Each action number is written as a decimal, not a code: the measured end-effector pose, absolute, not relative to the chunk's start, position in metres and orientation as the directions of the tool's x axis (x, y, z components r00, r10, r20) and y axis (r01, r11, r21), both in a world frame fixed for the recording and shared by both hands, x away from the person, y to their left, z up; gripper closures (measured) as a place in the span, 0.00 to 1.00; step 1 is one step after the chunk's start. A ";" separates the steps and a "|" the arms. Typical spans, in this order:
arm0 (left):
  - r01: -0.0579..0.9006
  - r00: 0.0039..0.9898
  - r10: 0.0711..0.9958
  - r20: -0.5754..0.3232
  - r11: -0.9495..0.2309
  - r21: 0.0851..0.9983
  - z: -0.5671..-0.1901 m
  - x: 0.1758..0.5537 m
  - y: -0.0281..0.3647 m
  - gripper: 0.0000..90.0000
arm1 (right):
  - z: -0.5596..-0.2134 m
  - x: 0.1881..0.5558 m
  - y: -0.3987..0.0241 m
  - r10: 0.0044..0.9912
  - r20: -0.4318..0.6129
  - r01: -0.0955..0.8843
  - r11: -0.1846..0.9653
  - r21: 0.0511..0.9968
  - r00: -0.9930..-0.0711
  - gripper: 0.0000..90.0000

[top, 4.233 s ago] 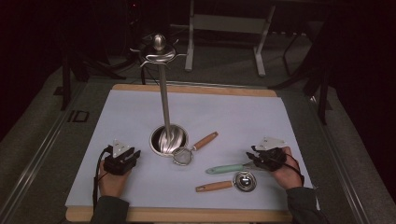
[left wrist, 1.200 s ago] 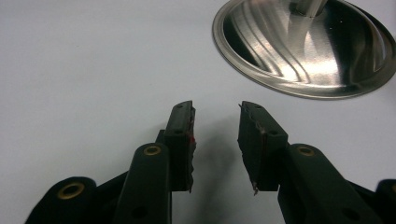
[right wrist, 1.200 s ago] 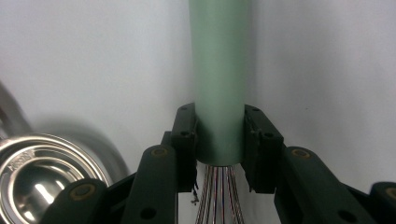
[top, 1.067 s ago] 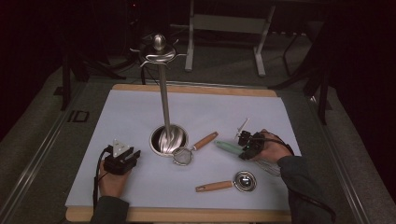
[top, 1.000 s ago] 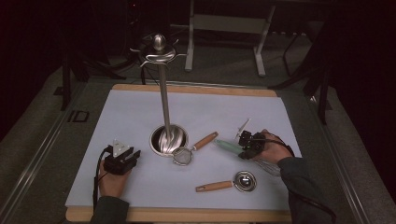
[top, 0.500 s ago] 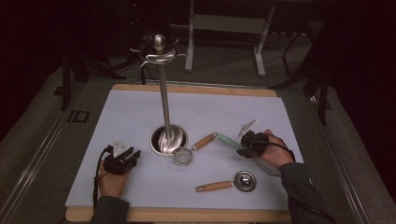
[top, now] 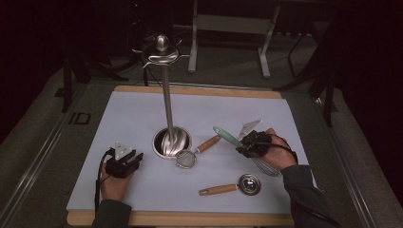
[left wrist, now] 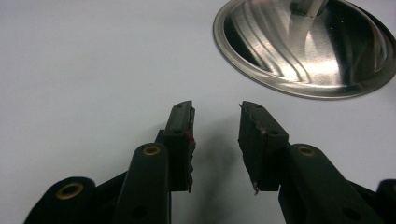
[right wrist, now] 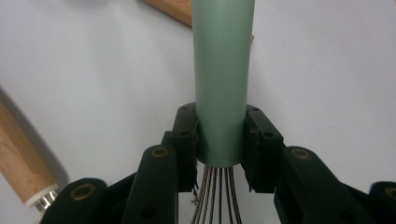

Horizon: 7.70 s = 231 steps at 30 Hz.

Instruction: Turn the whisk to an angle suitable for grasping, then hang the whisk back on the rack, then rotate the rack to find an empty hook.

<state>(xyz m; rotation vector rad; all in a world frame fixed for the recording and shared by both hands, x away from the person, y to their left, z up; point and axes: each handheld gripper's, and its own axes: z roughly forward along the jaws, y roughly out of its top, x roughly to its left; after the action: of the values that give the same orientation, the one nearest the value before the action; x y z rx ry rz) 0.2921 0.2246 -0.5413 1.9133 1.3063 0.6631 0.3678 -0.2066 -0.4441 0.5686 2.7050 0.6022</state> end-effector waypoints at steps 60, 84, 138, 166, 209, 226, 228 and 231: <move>0.566 0.355 0.935 0.020 -0.232 0.791 -0.541 0.292 0.224 0.72 | -0.371 0.337 -0.131 0.437 -0.283 0.061 0.624 0.779 -0.854 0.77; 0.566 0.352 0.936 0.018 -0.228 0.792 -0.541 0.292 0.225 0.72 | -0.343 0.329 -0.111 0.436 -0.298 0.001 0.565 0.825 -0.849 0.77; 0.567 0.353 0.936 -0.002 -0.213 0.796 -0.541 0.292 0.226 0.73 | -0.292 0.336 -0.081 0.490 -0.283 -0.027 0.465 0.885 -0.824 0.77; 0.567 0.355 0.935 -0.003 -0.213 0.795 -0.541 0.292 0.227 0.73 | -0.302 0.346 -0.064 0.491 -0.276 0.006 0.497 0.867 -0.826 0.71; 0.568 0.353 0.936 -0.005 -0.210 0.796 -0.541 0.292 0.227 0.73 | -0.368 0.336 -0.113 0.467 -0.331 0.065 0.651 0.756 -0.820 0.64; 0.492 0.344 0.932 -0.112 -0.078 0.867 -0.518 0.280 0.230 0.75 | -0.424 0.333 -0.169 0.567 -0.192 0.238 0.597 0.766 -0.801 0.67; 0.469 0.368 0.925 -0.099 -0.092 0.879 -0.510 0.278 0.226 0.75 | -0.431 0.333 -0.175 0.576 -0.187 0.257 0.600 0.757 -0.796 0.66; 0.447 0.383 0.918 -0.103 -0.087 0.890 -0.503 0.275 0.223 0.74 | -0.439 0.334 -0.182 0.593 -0.178 0.286 0.603 0.745 -0.785 0.66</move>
<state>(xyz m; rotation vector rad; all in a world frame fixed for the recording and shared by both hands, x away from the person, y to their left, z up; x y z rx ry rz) 0.2751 0.2234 -0.5026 1.7011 1.2137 0.6269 0.3343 -0.1819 -0.4394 0.7027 2.4217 1.0214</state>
